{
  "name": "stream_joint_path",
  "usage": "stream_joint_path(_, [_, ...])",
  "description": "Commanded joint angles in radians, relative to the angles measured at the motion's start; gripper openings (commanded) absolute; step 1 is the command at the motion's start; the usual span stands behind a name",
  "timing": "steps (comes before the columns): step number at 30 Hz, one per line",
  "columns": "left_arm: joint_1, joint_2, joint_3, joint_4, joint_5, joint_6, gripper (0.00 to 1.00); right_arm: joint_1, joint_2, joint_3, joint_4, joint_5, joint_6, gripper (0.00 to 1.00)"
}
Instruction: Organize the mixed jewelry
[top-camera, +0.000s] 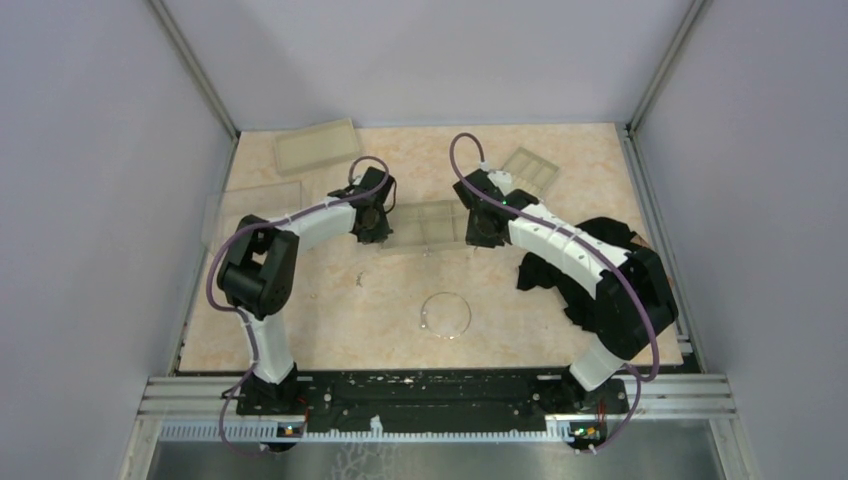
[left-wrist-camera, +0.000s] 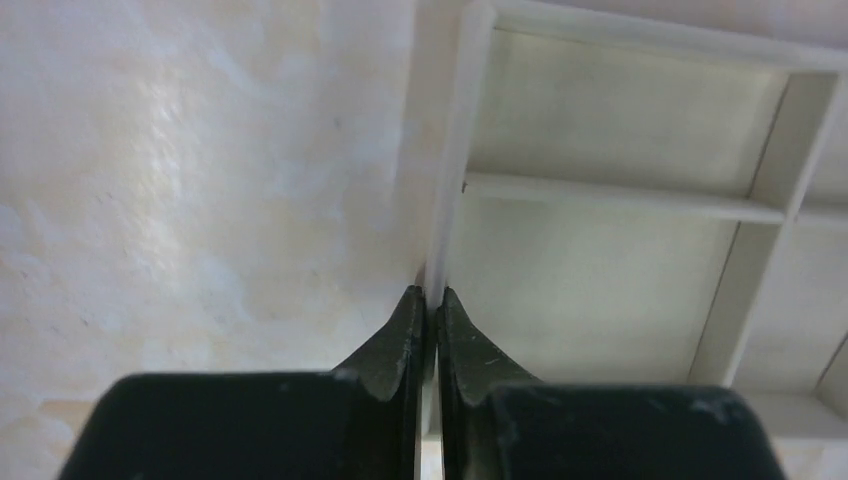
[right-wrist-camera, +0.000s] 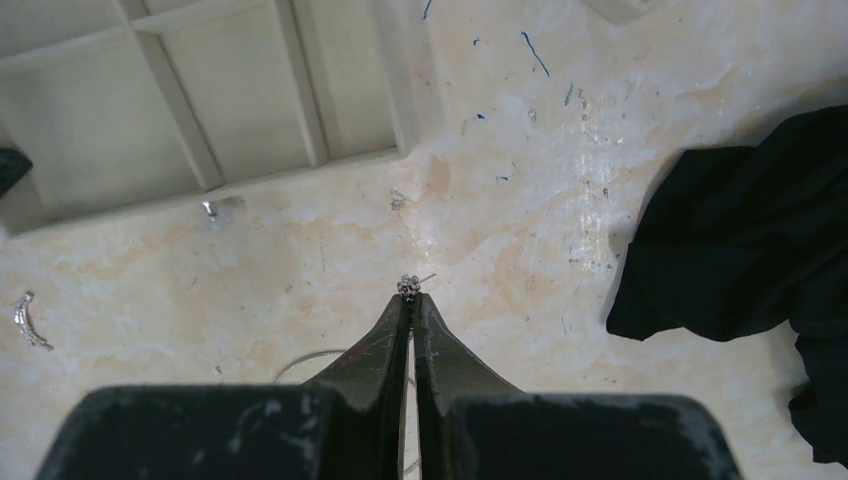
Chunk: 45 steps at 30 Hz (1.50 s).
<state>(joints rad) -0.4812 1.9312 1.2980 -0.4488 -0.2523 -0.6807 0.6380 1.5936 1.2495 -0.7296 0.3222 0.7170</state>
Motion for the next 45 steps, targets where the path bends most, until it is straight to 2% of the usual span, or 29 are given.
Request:
stream_joint_path(1, [-0.055,-0.083,-0.076,0.013,0.050,0.064,0.06,-0.007,-0.033,0.076,0.021,0.008,-0.107,0.00])
stream_joint_path(8, [-0.087,-0.119,-0.113,-0.005,0.068,0.055,0.05,-0.031,0.022,0.118,0.046,-0.055,-0.193,0.00])
stream_joint_path(14, [-0.087,-0.142,-0.112,-0.058,-0.047,0.018,0.02,-0.037,0.077,0.141,0.053,-0.086,-0.211,0.00])
stream_joint_path(21, [-0.074,-0.159,-0.113,-0.062,-0.057,0.060,0.02,-0.039,0.105,0.150,0.095,-0.112,-0.207,0.00])
stream_joint_path(23, [-0.074,-0.150,-0.111,-0.051,-0.035,0.083,0.11,-0.038,0.125,0.155,0.113,-0.122,-0.207,0.00])
stream_joint_path(24, [-0.074,-0.147,-0.109,-0.052,-0.027,0.096,0.21,-0.038,0.140,0.159,0.117,-0.124,-0.209,0.00])
stream_joint_path(28, [-0.073,-0.160,-0.106,-0.068,-0.042,0.117,0.49,-0.038,0.201,0.187,0.132,-0.120,-0.212,0.00])
stream_joint_path(30, [-0.073,-0.176,-0.104,-0.074,-0.046,0.126,0.55,-0.038,0.230,0.201,0.136,-0.119,-0.222,0.00])
stream_joint_path(36, [-0.074,-0.255,-0.076,-0.111,-0.041,0.136,0.66,-0.038,0.308,0.250,0.143,-0.113,-0.222,0.00])
stream_joint_path(38, [-0.073,-0.294,-0.076,-0.115,-0.045,0.140,0.68,-0.039,0.322,0.263,0.145,-0.106,-0.222,0.07])
stream_joint_path(41, [-0.073,-0.344,-0.079,-0.116,-0.051,0.152,0.72,-0.038,0.344,0.286,0.137,-0.103,-0.227,0.25])
stream_joint_path(45, [-0.074,-0.390,-0.071,-0.116,-0.048,0.169,0.77,-0.040,0.347,0.313,0.121,-0.100,-0.241,0.31])
